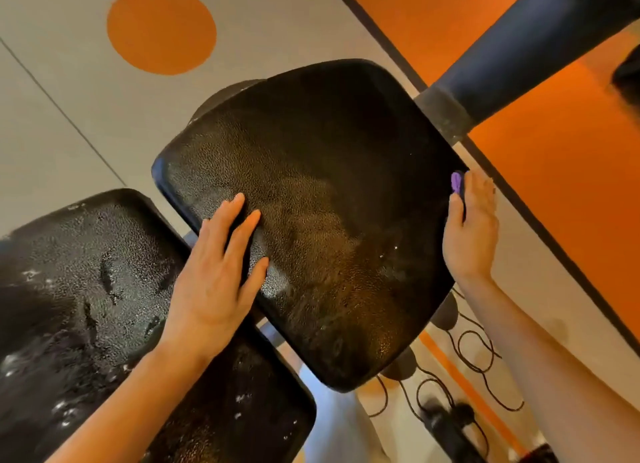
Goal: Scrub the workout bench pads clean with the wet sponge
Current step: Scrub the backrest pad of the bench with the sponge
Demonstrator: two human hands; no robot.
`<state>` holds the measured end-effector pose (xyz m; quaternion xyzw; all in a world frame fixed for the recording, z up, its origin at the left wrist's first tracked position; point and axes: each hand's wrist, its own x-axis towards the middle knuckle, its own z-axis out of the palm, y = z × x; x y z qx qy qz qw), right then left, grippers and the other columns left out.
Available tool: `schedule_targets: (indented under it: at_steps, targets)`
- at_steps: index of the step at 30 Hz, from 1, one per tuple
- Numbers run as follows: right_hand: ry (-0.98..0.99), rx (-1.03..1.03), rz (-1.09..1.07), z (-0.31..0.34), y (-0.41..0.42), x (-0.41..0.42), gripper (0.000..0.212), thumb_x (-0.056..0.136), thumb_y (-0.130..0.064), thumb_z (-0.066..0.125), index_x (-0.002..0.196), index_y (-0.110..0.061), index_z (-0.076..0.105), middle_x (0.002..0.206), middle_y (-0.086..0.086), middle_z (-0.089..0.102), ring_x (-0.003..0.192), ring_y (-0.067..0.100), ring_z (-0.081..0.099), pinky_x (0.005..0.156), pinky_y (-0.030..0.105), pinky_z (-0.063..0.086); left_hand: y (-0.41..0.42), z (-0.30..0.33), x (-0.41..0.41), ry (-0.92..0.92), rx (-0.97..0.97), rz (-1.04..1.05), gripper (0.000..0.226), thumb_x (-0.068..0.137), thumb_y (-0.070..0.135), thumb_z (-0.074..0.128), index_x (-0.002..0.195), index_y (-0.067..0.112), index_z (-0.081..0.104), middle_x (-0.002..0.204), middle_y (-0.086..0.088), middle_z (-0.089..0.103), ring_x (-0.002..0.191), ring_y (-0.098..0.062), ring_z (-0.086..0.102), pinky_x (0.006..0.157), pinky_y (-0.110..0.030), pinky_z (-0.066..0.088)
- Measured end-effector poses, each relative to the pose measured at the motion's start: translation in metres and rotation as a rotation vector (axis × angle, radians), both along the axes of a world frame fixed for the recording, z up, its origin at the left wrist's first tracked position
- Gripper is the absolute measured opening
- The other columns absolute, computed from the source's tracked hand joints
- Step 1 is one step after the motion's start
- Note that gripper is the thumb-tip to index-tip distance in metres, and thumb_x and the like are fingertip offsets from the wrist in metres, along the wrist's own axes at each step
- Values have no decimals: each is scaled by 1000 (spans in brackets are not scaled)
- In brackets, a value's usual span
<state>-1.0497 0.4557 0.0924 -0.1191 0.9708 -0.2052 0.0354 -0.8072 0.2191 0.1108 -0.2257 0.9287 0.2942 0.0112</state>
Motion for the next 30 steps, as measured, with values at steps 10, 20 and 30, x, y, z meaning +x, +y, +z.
schedule_targets:
  at_steps: [10,20,30]
  targets:
    - [-5,-32,563,10,-33,179,43,98,-12,45,141,-13,44,152,3,38,146,21,27,119,43,25,8,-2,-6,22,38,53,57,97,34,46,148,9,36,161,-6,21,151,-21,16,119,-51,28]
    - [-212,-187,1137,18,-31,210,42,106,-14,20,129,-17,55,141,-1,53,146,9,20,120,29,21,8,19,-14,83,160,190,52,95,17,54,145,10,41,157,-3,28,149,-15,21,122,-30,20]
    - [-371,-436,822,61,-67,115,39,98,-3,38,132,-9,57,141,-1,53,139,12,39,106,41,45,-12,33,-46,114,138,282,53,97,23,51,147,16,38,160,4,23,150,-9,14,121,-30,18]
